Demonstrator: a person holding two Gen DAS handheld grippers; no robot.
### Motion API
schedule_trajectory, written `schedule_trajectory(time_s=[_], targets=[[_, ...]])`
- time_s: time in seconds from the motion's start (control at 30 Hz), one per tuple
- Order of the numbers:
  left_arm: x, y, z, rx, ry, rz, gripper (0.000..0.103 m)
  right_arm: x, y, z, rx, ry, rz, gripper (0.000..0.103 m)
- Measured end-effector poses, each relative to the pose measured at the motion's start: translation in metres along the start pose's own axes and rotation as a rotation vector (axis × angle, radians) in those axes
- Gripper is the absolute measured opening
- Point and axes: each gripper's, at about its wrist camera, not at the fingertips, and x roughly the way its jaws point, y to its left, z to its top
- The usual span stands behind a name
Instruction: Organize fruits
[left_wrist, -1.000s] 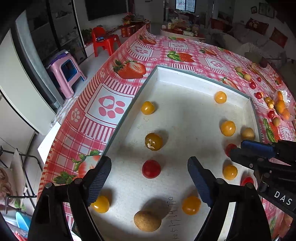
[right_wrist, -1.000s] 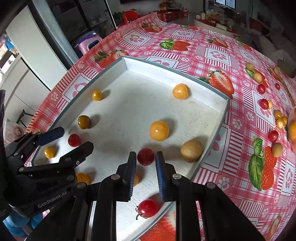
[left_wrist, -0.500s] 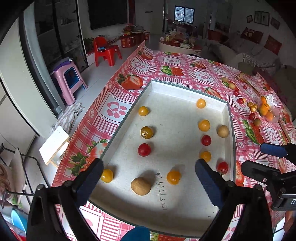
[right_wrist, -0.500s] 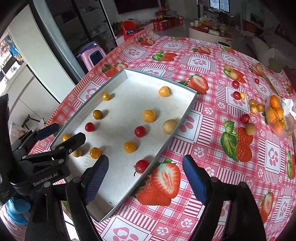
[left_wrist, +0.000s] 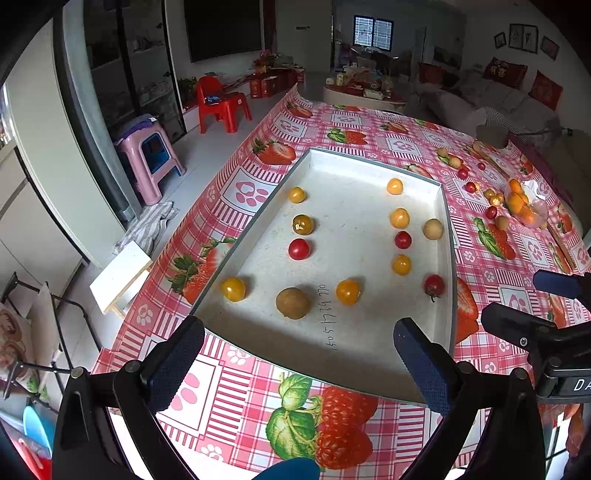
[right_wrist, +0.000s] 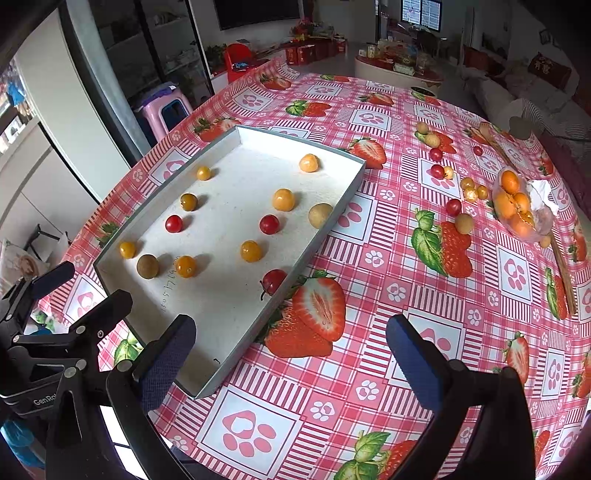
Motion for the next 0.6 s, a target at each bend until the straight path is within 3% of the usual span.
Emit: schedule_trajectory(time_s=[0.1, 0.6], targets=[[-0.003, 0.000, -0.006, 0.013, -0.013, 0.034, 0.103, -0.003, 0.006, -0.003, -0.013, -0.009, -0.016, 0.103], [-0.010, 0.002, -0.025, 0.026, -0.031, 0.029, 0.103, -0.018, 0.022, -0.025, 0.035, -0.045, -0.087, 0.103]])
